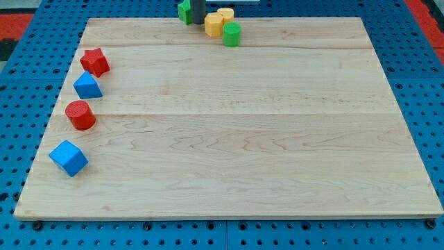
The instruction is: Place the yellow hexagon below to the yellow heart
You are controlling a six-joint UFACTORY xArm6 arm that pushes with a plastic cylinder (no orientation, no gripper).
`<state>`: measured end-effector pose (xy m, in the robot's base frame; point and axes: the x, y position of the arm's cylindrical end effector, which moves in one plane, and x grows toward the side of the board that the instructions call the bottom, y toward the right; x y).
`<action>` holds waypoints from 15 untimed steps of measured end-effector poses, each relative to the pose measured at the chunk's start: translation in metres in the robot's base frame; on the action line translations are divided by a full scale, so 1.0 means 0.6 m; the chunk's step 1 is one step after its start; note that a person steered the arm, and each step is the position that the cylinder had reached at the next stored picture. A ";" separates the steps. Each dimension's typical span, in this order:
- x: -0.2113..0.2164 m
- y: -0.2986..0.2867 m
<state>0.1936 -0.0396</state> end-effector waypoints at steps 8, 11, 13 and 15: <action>0.186 0.256; 0.144 0.155; 0.219 0.233; 0.120 0.258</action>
<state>0.2655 0.1151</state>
